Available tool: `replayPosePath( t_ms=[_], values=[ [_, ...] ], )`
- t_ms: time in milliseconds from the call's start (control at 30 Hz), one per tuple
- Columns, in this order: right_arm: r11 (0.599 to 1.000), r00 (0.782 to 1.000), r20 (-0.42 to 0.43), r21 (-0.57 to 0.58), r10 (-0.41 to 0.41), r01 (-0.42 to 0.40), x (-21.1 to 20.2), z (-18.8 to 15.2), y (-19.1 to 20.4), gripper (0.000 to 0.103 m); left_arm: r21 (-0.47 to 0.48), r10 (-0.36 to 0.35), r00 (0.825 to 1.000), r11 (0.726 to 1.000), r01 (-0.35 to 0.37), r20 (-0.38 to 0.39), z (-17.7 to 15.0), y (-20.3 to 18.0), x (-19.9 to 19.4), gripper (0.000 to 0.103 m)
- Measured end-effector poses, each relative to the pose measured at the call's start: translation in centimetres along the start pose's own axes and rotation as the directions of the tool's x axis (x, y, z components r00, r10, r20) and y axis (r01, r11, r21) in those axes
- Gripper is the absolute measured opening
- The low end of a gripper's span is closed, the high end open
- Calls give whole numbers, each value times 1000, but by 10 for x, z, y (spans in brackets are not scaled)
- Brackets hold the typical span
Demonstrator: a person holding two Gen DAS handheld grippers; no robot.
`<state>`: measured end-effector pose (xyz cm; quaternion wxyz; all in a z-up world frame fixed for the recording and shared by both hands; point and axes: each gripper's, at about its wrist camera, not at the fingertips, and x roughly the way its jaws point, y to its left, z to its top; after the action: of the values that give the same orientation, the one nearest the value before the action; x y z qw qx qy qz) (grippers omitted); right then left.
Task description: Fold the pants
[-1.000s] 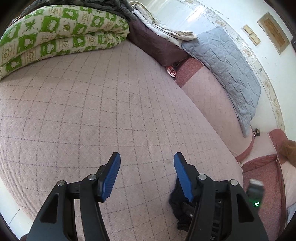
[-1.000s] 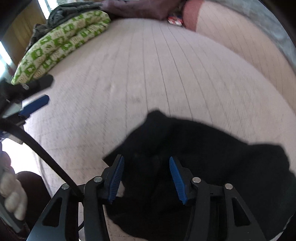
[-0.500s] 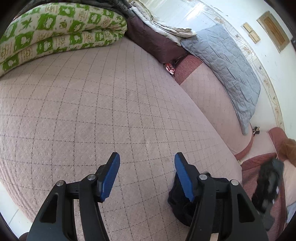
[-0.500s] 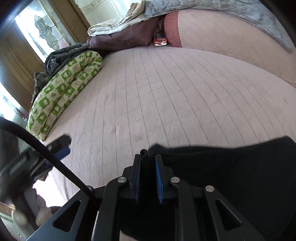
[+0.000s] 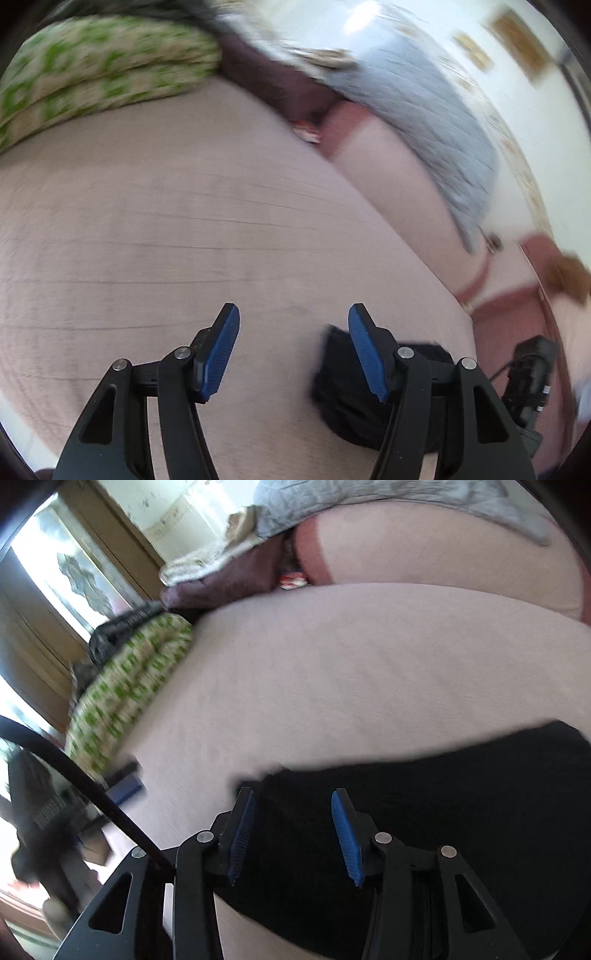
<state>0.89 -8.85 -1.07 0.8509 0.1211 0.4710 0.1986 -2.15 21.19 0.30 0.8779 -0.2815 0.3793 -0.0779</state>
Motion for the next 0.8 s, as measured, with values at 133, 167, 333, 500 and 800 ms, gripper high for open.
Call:
replayPosePath(
  t_ms=[133,167,333,500,800],
  values=[
    [987,991,-34,90,-131,134,-28,-27,-70,50,190,-101,991,975,115,-84,-26,-54,18,61],
    [979,986,-37,118,-164,167,-38,-33,-93,50,225,-96,985,966,126,-141,-36,-65,30,61],
    [918,961,-80,286,-263,275,-100,-63,-213,42,319,113,953,948,-18,-281,-72,-75,78,61],
    [801,954,-40,533,-298,273,-181,-103,-321,21,349,129,962,936,-38,-241,-78,-75,71,61],
    [725,938,182,683,-294,95,-268,-134,-384,43,439,186,966,894,-91,-180,-92,-95,79,80]
  ],
)
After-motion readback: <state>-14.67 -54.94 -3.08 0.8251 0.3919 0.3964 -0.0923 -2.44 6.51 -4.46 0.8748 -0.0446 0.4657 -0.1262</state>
